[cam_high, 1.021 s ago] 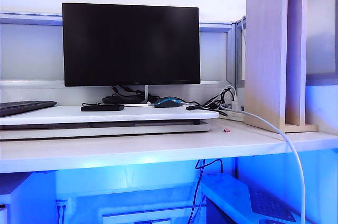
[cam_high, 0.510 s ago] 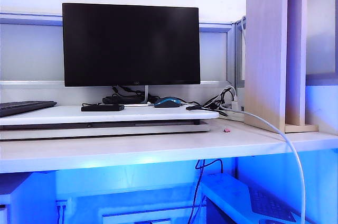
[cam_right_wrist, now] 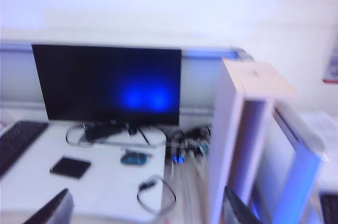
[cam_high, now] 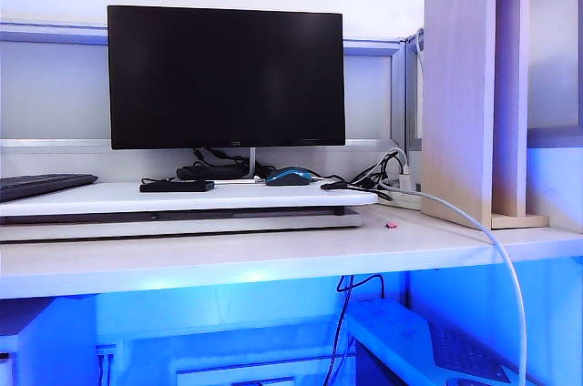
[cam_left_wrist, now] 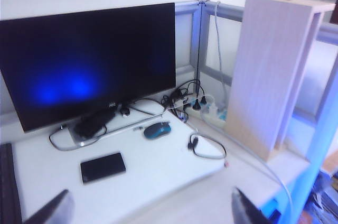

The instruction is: Unplug the data cable of the portable hard drive.

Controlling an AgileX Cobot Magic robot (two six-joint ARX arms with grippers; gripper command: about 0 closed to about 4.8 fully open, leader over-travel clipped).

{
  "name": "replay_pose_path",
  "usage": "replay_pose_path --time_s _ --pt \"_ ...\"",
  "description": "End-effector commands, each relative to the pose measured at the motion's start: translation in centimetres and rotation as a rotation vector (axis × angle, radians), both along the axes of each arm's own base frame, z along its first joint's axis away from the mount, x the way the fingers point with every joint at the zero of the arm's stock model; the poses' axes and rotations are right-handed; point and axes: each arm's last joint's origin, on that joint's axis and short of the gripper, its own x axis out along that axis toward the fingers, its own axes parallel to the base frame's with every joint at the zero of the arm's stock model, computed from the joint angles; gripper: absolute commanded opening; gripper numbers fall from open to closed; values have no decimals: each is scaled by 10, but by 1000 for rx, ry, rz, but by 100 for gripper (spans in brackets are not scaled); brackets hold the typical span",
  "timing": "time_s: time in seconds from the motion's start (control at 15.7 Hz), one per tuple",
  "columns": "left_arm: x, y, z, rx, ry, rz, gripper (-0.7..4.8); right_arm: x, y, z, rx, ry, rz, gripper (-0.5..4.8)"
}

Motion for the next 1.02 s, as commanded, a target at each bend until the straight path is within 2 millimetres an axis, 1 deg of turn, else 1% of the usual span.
replay_pose_path --time_s 0.06,0.13,0.26,0.32,0.38,0.45,0.51,0.57,0.64,0.7,0.77,0.83,0.89,1.02 --pt "-22 1 -25 -23 9 4 397 -13 -4 -25 -14 37 -3 362" --pt "-34 2 -32 -23 -4 5 397 -16 -5 -46 -7 29 -3 353" --pt "-52 3 -43 -24 -30 5 397 -19 -5 -88 22 -40 -2 301" --pt "-56 3 -46 -20 -21 11 397 -19 -5 -113 56 -67 0 304" --pt "-56 3 -49 -5 -8 20 397 -18 -5 -128 61 -66 -1 308" --pt "-53 3 -53 17 7 19 397 -16 -4 -146 64 -39 -1 338" --pt "-47 3 -63 19 40 18 394 -11 -3 -163 61 5 -2 368" --pt "-44 3 -70 18 56 18 393 -9 -3 -170 56 22 -3 369" --pt "-42 3 -84 17 84 18 393 -6 -2 -180 50 47 -4 369" --pt "-42 3 -93 17 94 19 392 -5 -1 -186 48 59 -4 369" --pt "-54 3 -124 -15 80 23 326 -4 -2 -202 42 86 -43 368" --pt "-65 4 -145 -29 65 40 326 -4 -2 -216 56 106 -47 368" --pt "-71 5 -160 -50 64 49 326 -2 -2 -233 83 129 -49 367" --pt "-80 9 -193 -92 61 178 326 2 -1 -282 134 130 -73 359"
